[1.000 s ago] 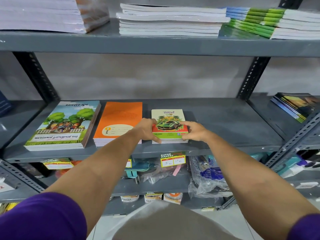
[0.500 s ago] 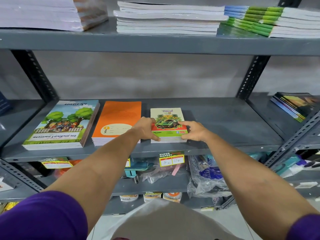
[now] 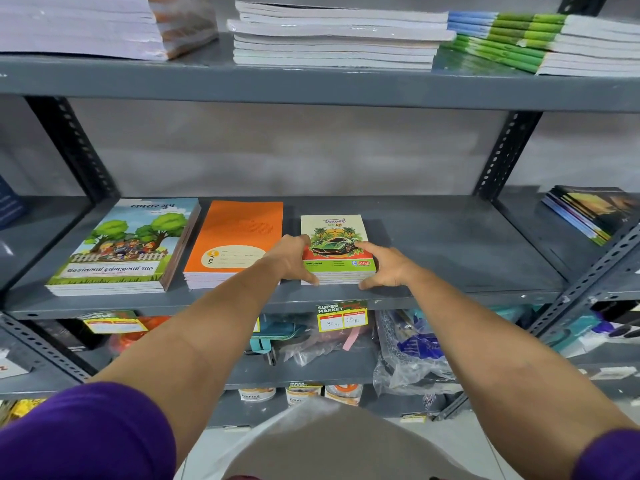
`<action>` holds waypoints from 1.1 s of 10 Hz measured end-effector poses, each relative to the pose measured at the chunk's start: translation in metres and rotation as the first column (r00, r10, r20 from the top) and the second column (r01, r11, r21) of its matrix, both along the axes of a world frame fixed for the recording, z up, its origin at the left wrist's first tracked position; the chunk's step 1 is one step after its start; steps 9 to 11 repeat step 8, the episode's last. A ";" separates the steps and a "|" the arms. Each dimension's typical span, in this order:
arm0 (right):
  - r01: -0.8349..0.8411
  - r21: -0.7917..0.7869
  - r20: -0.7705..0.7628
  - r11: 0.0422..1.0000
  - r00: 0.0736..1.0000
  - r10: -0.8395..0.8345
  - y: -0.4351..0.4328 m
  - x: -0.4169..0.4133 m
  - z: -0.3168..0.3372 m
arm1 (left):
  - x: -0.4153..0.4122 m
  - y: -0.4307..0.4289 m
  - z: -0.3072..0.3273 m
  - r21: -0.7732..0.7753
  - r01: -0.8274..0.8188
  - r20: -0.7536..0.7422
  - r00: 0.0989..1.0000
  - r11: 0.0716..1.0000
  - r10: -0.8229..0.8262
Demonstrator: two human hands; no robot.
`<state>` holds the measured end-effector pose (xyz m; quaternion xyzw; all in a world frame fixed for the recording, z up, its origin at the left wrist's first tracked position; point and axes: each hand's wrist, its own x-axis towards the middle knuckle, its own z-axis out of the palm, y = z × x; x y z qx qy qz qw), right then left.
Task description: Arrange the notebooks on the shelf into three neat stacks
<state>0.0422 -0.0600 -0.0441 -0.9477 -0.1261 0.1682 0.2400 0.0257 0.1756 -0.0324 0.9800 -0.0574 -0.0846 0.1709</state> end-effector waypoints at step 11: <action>0.044 -0.252 0.087 0.967 0.996 -0.023 0.012 -0.025 0.016 | -0.024 0.003 -0.001 -0.136 -0.180 0.063 0.980 0.974 0.190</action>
